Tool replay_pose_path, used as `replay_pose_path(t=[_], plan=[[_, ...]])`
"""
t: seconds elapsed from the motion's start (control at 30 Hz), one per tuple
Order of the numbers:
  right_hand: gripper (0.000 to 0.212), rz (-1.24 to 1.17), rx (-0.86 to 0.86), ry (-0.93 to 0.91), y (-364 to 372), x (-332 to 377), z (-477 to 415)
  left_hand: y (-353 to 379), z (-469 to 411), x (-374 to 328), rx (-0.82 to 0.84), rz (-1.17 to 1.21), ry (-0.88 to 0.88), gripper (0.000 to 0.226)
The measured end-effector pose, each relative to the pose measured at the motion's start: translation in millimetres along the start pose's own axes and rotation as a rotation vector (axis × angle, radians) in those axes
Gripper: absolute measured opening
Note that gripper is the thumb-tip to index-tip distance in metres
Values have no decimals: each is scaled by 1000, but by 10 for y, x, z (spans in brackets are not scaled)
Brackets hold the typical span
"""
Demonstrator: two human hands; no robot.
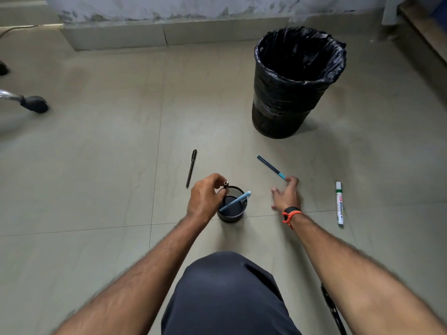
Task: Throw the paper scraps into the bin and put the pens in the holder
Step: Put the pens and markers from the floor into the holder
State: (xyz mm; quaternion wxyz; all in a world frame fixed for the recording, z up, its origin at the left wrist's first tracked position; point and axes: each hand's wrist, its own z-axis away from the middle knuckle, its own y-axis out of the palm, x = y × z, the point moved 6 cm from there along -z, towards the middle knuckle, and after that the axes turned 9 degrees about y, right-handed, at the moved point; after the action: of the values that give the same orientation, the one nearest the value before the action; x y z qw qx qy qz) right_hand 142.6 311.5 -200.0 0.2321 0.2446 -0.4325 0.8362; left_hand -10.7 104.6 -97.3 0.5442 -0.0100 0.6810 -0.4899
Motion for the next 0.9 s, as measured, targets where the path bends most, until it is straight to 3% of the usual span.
replay_pose_path(t=[0.1,0.2,0.37,0.43,0.57,0.67,0.77,0.9], plan=[[33,55,-46,-49,-18,191,-104,-32,-12,-50,18,-74,11,20],[13,92,-98,-68,-6,245,-275,-110,-10,-101,10,-88,44,29],[17,170,-108,-50,36,169,-188,-187,60,-134,42,-90,78,29],[14,9,-98,-25,5,152,-85,-192,98,-116,79,-97,86,25],[18,-634,-33,-70,-330,268,243,-245,134,-33,84,-90,67,23],[6,-764,-1,-192,-688,506,631,-286,140,42,68,-76,28,20],[5,-678,74,-345,-778,762,924,-280,155,86,72,-77,2,19],[5,-309,187,-498,-427,970,1074,-209,179,106,77,-78,-22,20]])
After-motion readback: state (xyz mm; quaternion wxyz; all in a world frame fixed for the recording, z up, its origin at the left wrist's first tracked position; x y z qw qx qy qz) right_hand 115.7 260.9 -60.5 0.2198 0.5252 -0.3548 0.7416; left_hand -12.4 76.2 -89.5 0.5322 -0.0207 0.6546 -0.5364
